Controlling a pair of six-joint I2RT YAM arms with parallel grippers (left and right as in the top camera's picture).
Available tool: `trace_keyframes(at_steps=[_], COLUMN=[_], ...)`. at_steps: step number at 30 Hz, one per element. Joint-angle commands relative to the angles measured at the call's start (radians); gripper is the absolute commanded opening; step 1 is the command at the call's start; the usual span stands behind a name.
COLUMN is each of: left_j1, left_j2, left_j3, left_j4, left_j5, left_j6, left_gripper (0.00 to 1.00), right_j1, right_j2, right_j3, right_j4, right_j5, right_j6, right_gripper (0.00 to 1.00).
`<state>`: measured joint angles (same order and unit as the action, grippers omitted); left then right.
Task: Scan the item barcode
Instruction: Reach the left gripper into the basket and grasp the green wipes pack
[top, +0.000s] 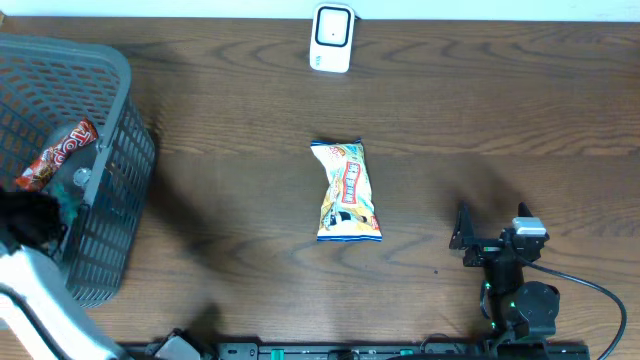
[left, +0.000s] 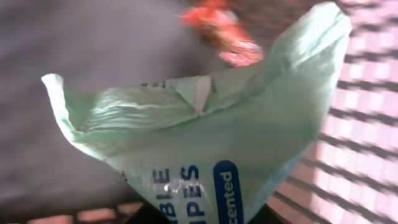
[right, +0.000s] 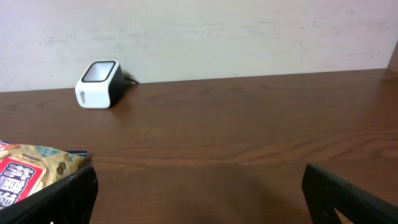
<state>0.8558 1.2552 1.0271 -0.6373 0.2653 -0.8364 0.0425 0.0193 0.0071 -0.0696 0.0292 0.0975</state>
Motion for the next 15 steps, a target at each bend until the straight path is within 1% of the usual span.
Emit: trace_keyframes(at_steps=[1, 6, 10, 13, 15], left_j1=[0.000, -0.001, -0.039, -0.103, -0.183], left_j2=[-0.135, -0.268, -0.350, -0.401, -0.436], left_j3=[0.011, 0.011, 0.011, 0.011, 0.011], left_j4=[0.040, 0.088, 0.105, 0.106, 0.127], left_j5=[0.201, 0.310, 0.363, 0.375, 0.375], left_j6=[0.032, 0.032, 0.032, 0.032, 0.032], left_gripper=[0.08, 0.09, 0.12, 0.12, 0.12], right_j1=[-0.003, -0.003, -0.003, -0.003, -0.003], right_j2=[-0.001, -0.001, -0.001, -0.001, -0.001], right_j3=[-0.002, -0.002, -0.002, -0.002, -0.002], right_j4=[-0.004, -0.004, -0.004, -0.004, -0.004], right_j5=[-0.002, -0.002, -0.002, -0.002, -0.002], right_j6=[-0.009, -0.009, -0.009, -0.009, -0.009], right_gripper=[0.99, 0.99, 0.99, 0.99, 0.99])
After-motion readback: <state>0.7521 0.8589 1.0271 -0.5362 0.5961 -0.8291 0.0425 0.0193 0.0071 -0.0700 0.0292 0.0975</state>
